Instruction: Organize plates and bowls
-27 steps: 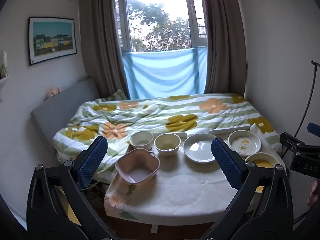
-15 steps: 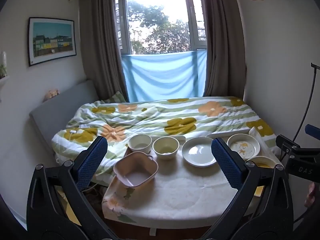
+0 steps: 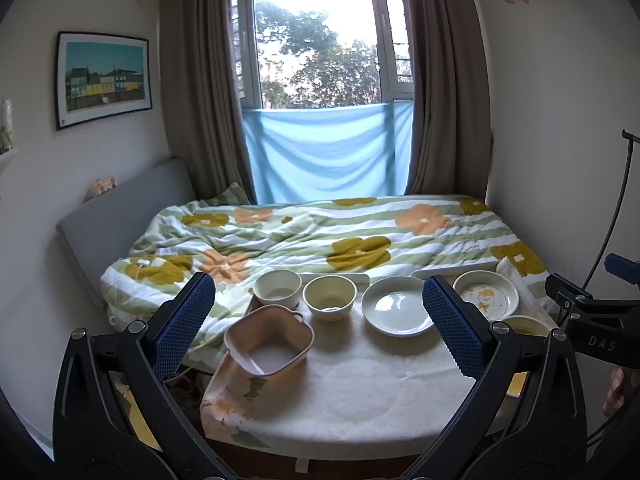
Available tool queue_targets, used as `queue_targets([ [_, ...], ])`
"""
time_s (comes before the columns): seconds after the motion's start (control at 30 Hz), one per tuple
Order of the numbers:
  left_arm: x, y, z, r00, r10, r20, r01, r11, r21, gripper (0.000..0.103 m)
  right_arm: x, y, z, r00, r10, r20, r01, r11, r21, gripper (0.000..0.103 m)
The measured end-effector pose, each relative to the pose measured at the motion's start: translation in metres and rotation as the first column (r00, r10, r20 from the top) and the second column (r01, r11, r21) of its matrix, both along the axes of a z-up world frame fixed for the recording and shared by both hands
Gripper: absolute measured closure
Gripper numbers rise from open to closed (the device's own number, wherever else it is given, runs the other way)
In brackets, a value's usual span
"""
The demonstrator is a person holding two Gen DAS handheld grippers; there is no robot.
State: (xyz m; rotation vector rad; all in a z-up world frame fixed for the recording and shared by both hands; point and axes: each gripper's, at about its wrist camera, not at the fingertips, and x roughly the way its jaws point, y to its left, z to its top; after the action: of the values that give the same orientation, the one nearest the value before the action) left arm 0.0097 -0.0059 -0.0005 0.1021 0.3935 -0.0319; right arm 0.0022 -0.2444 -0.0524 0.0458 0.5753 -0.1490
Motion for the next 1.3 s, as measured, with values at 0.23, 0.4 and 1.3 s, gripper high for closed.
queue_targets([
  [0.23,-0.0011,0.0014,0.0008,1.0,0.001,-0.002,-0.001,1.0,-0.006,0.0,0.003,0.0006,-0.0029,1.0,0.003,-0.002,-0.003,1.0,0.002,0.0],
  [0.4,0.0002,0.0005,0.0011,1.0,-0.001,-0.004,0.001,1.0,-0.006,0.0,0.004,0.0016,-0.005,1.0,0.005,-0.001,-0.005,1.0,0.003,0.0],
  [1.3,0.0019,0.0004,0.0025,1.0,-0.005,-0.011,0.005,1.0,-0.017,0.0,-0.0007,0.0052,-0.0033,1.0,0.013,-0.006,-0.013,1.0,0.0,0.0],
])
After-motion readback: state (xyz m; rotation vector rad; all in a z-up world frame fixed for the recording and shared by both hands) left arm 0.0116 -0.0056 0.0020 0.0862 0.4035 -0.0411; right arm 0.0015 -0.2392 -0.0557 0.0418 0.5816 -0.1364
